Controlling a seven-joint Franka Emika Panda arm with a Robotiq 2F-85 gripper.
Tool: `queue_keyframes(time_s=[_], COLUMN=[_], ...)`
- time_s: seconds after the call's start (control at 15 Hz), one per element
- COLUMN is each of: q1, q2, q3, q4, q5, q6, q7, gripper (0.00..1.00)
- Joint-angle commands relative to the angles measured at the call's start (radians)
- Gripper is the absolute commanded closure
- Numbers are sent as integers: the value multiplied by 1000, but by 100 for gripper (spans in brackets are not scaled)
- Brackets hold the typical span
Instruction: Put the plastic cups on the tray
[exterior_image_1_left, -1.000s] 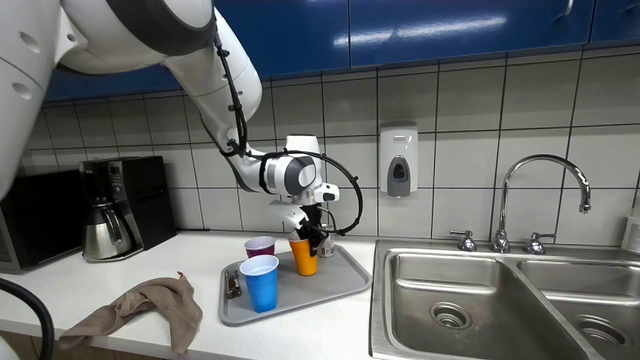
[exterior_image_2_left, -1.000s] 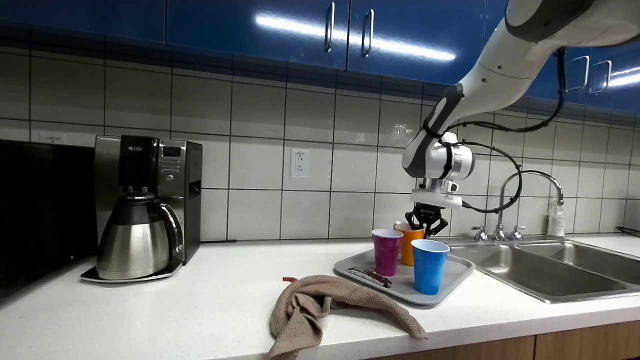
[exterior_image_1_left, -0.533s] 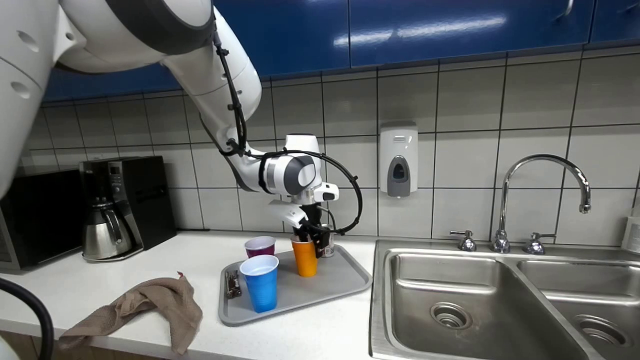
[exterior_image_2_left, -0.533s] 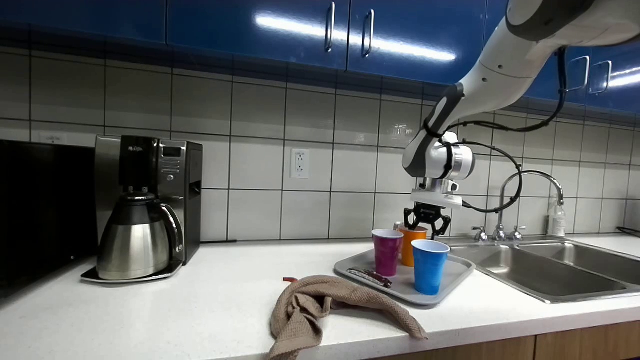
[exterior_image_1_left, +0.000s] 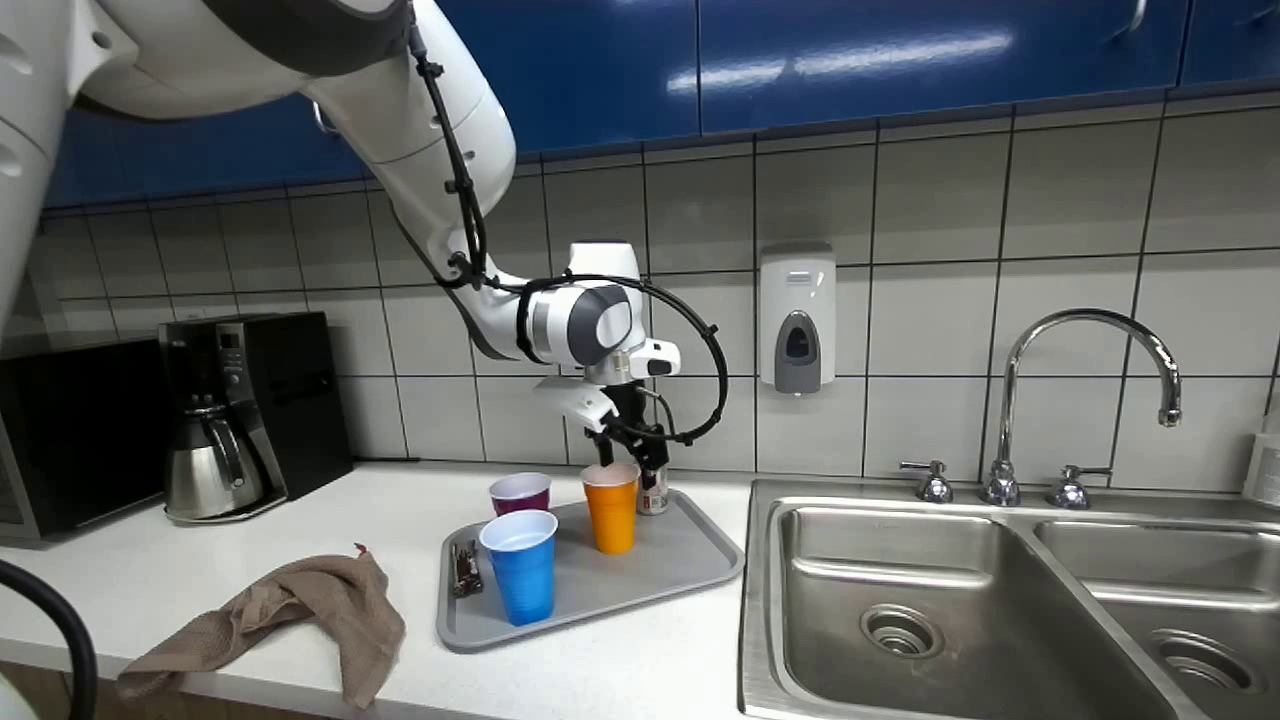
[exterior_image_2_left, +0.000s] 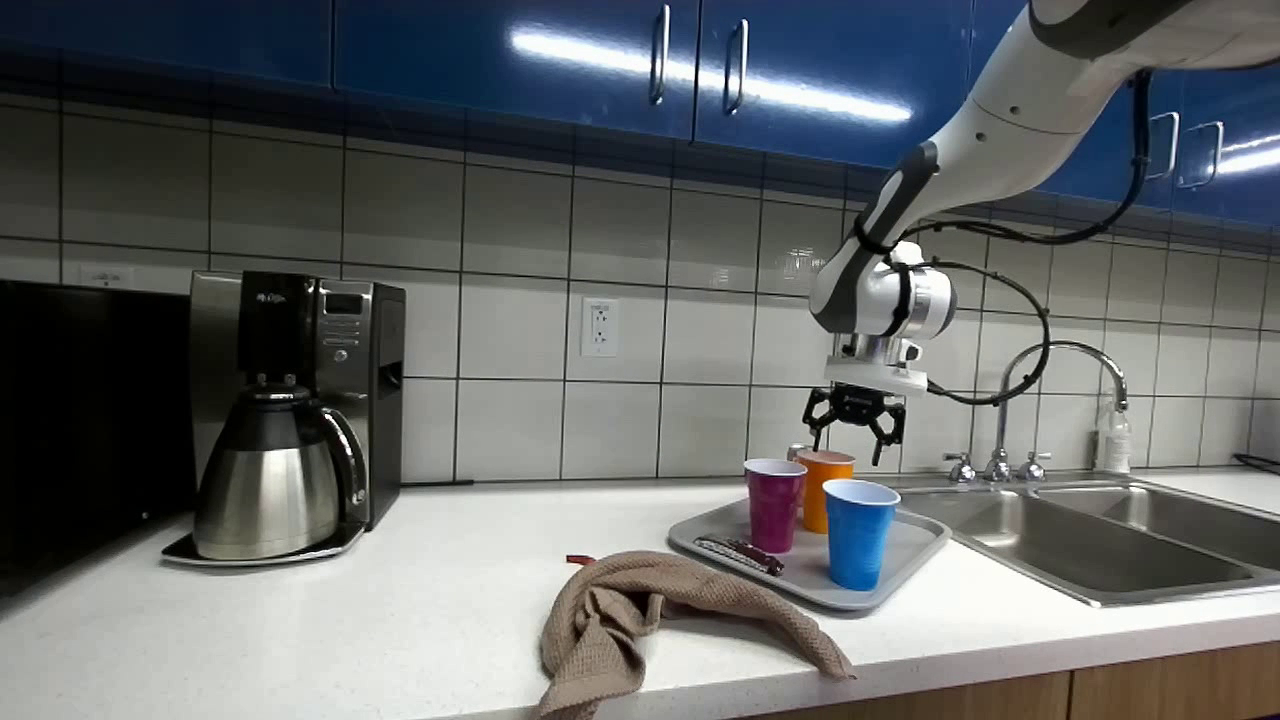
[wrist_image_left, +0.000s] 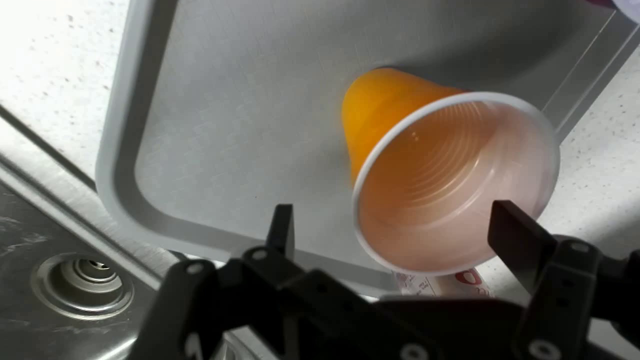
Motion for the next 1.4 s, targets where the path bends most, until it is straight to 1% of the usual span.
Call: queue_keyframes(time_s=[0.0, 0.47, 0.8, 1.13, 1.33], q1=[-7, -3, -4, 28, 47], q2=[-66, -160, -263, -351, -401], q3=[5, 1, 11, 33, 53], q4=[-51, -153, -267, -394, -449], q5=[17, -2, 3, -11, 1], q6=[-8, 12, 15, 30, 0], q7=[-33, -68, -131, -164, -204], gripper=[0, 0, 0, 0, 0])
